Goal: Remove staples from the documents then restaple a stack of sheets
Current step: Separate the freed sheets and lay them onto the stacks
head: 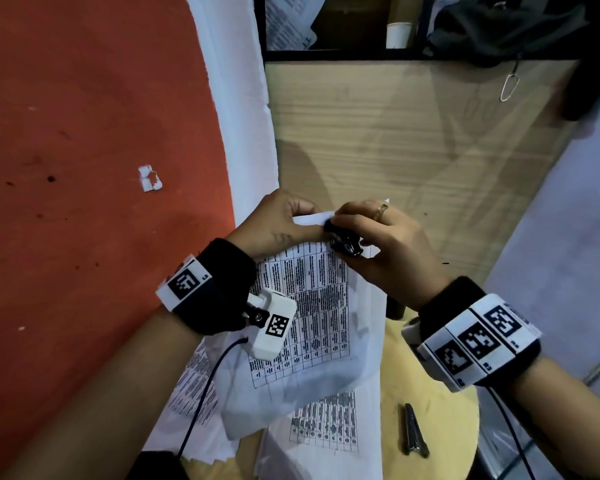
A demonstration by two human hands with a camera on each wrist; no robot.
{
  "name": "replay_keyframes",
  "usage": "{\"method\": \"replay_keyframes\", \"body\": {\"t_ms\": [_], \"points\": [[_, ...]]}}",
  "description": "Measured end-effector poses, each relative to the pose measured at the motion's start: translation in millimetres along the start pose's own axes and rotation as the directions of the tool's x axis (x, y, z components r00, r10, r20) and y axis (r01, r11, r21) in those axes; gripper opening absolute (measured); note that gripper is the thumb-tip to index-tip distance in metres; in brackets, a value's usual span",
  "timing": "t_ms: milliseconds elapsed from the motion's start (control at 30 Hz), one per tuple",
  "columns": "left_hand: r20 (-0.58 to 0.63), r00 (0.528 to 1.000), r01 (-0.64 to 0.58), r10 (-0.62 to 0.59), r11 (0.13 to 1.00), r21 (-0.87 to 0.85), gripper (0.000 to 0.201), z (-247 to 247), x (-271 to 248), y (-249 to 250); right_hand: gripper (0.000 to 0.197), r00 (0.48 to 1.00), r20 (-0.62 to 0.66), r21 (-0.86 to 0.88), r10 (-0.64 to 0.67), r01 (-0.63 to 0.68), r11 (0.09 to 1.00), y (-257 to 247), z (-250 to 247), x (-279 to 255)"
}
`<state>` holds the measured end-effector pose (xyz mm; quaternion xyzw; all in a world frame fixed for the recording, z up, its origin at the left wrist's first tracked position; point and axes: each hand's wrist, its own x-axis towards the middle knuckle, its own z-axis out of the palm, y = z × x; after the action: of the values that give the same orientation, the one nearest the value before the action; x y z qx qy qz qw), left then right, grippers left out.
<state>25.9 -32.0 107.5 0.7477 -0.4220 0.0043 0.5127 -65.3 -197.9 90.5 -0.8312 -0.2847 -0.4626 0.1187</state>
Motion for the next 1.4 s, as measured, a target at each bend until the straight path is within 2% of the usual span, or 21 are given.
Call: {"method": "replay_keyframes", "body": {"t_ms": [100, 267, 433, 567, 667, 767, 900, 1033, 1133, 1233, 1333, 1400], "points": [[0.024, 1.000, 0.000, 0.000, 1.000, 0.000, 0.044, 0, -1, 4, 0.022, 1.000, 0.010, -0.002, -0.011, 0.011, 1.000, 1, -1, 1], [0.089, 0.996, -0.026, 0.025, 1.000, 0.008, 0.019, -3, -4, 8, 0.021, 0.999, 0.028, -0.020, -0.020, 0.020, 1.000, 3, -5, 4], [0.121, 0.992, -0.020, 0.019, 1.000, 0.009, 0.019, -4, -4, 8, 0.017, 0.996, 0.071, -0.039, -0.056, 0.059, 0.997, 3, -4, 7], [0.139, 0.990, 0.002, 0.002, 1.000, -0.032, 0.017, -6, -5, 9, 0.020, 0.987, 0.118, -0.046, -0.107, 0.113, 0.992, 5, -5, 13], [0.133, 0.991, 0.020, -0.011, 0.998, -0.067, 0.005, -6, -6, 10, 0.017, 0.985, 0.130, -0.029, -0.113, 0.118, 0.993, 7, -8, 18], [0.113, 0.993, 0.050, -0.036, 0.991, -0.124, 0.008, -3, -6, 8, 0.019, 0.994, 0.099, 0.036, -0.038, 0.034, 0.999, 11, -8, 14], [0.046, 0.998, 0.046, -0.038, 0.982, -0.182, 0.010, 0, -6, 6, 0.027, 0.983, 0.001, 0.227, 0.181, -0.177, 0.958, 10, -6, 2], [-0.016, 0.998, 0.059, -0.063, 0.982, -0.181, 0.017, -3, -7, 2, 0.028, 0.932, -0.102, 0.347, 0.348, -0.294, 0.891, 8, -4, -5], [-0.065, 0.994, 0.077, -0.085, 0.990, -0.115, 0.014, -6, -7, -6, 0.029, 0.891, -0.104, 0.387, 0.443, -0.374, 0.843, 8, 0, -15], [-0.054, 0.996, 0.071, -0.069, 0.997, 0.030, 0.014, -10, -9, -15, 0.029, 0.838, -0.073, 0.452, 0.541, -0.456, 0.767, 16, 15, -36], [-0.055, 0.996, 0.084, -0.075, 0.977, 0.194, 0.022, -15, -10, -27, 0.029, 0.729, 0.042, 0.532, 0.683, -0.595, 0.602, 33, 38, -69], [-0.071, 0.994, 0.100, -0.083, 0.952, 0.289, 0.017, -17, -10, -36, 0.023, 0.616, 0.141, 0.533, 0.775, -0.707, 0.466, 42, 55, -97]]}}
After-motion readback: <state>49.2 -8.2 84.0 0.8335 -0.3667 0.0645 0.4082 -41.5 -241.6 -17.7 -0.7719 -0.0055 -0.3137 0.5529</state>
